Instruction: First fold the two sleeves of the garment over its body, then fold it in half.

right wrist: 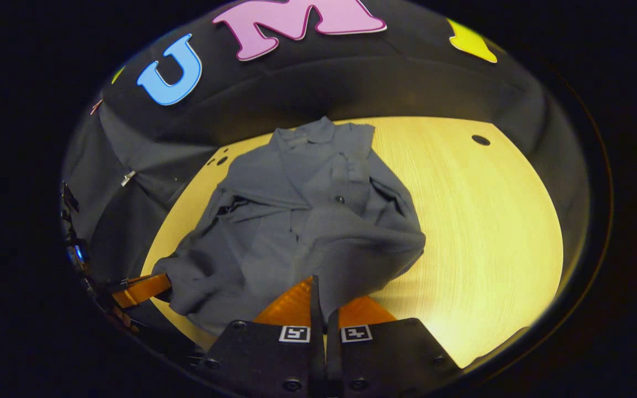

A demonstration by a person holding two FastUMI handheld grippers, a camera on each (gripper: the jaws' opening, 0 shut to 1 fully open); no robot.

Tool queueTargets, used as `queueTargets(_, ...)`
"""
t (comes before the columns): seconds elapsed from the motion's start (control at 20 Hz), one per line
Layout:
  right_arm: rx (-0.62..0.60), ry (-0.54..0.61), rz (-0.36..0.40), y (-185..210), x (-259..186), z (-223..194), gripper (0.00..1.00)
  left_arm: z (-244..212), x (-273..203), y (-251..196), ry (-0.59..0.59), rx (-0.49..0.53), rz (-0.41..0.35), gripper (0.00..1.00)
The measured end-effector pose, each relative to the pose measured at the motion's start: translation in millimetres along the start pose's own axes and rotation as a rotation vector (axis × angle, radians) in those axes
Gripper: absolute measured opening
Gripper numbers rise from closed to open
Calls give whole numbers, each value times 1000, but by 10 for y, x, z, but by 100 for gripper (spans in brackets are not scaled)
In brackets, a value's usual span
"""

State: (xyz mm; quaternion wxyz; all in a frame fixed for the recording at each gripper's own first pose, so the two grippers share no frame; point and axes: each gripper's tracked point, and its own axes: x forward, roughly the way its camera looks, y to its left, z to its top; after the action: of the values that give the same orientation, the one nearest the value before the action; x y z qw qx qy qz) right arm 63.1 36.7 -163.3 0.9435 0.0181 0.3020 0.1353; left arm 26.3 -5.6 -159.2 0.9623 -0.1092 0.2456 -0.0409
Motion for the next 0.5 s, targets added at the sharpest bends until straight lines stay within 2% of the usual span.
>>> queueTargets(0.5, -7, -126, -3, -22, 109, 638, 6, 762, 151, 5, -91, 26, -10, 5)
